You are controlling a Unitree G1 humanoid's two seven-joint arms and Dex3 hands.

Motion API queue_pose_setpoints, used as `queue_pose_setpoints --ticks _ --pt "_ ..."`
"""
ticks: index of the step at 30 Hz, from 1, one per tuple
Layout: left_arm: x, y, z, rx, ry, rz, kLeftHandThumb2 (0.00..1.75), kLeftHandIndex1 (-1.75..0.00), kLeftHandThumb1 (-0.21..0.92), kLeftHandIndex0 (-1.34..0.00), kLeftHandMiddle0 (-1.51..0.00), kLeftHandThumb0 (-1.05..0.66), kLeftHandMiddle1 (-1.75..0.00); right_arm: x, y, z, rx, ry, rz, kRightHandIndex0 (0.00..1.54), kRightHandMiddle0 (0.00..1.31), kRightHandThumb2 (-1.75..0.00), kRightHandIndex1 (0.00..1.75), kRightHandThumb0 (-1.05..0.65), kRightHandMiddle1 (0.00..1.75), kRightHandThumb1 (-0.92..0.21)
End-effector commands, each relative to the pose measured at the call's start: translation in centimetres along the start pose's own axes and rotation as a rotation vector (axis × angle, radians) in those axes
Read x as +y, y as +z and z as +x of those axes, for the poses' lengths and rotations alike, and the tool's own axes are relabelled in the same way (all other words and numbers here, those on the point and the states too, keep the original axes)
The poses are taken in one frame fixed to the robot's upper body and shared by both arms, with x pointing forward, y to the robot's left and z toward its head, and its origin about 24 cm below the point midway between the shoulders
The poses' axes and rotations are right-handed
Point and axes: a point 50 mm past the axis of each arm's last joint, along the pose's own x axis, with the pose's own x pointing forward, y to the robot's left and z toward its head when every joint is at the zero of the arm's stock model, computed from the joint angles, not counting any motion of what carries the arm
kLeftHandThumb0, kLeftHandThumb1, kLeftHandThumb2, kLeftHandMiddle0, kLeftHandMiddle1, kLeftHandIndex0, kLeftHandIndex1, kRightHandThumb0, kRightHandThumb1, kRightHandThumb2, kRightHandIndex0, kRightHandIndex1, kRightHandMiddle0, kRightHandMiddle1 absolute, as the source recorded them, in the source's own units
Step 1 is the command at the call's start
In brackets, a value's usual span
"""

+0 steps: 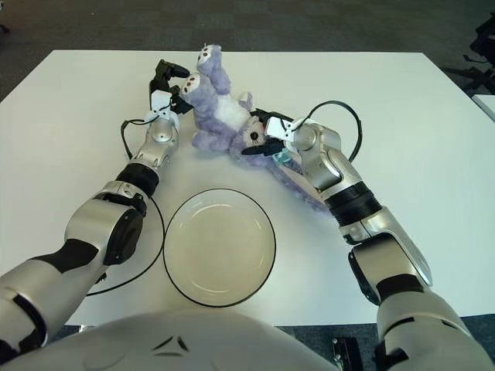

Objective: Put the doll into the plate.

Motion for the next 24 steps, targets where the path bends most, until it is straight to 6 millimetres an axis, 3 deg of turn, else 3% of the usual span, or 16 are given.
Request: queue_pose_setpoints --ticks 1,7,12,20,21,23,24 --pt "0.1 0.1 0.0 -0.011 -0.001 -0.001 0.88 -1.75 0.66 -0.36 -0.94 -0.39 -1.70 3.4 -2.2 0.9 0.064 0.120 0.070 0.01 0.00 -0.16 0.47 -1.05 0.33 -0.92" --pt "0.2 0.2 0.0 -0.011 0.010 -0.011 0.88 -1.75 0.66 -0.36 -0.93 -0.39 -1.68 4.0 -2.9 1.6 0.067 0.154 0.103 0.01 0.00 -0.15 0.25 -1.05 0.23 -0.92" --pt "0.1 0.3 0.0 -0.016 0.011 -0.023 0.88 -1.75 0.65 -0.36 -0.93 -0.39 -1.67 4.5 -3.2 2.0 0.084 0.173 0.106 0.01 0.00 -0.16 0.17 -1.05 0.16 -0.92" --pt "0.0 0.5 0.0 -0.027 0.017 -0.017 0.89 -1.75 0.65 -0.36 -0.94 -0.39 -1.69 4.8 -3.2 2.3 0.096 0.149 0.124 0.06 0.00 -0.14 0.14 -0.82 0.05 -0.87" --pt "0.0 0.5 0.0 -0.028 0.018 -0.013 0.89 -1.75 0.65 -0.36 -0.94 -0.39 -1.69 4.9 -3.2 2.3 0.097 0.137 0.133 0.08 0.00 -0.16 0.12 -0.78 0.04 -0.83" --pt "0.1 0.5 0.0 -0.029 0.019 -0.009 0.89 -1.75 0.65 -0.36 -0.94 -0.39 -1.69 4.8 -3.1 2.4 0.097 0.118 0.150 0.11 0.00 -0.59 0.07 -0.54 0.07 -0.48" --pt "0.1 0.5 0.0 -0.029 0.019 -0.008 0.89 -1.75 0.65 -0.36 -0.94 -0.39 -1.69 4.8 -3.0 2.3 0.097 0.111 0.157 0.13 0.00 -0.71 0.06 -0.46 0.09 -0.40"
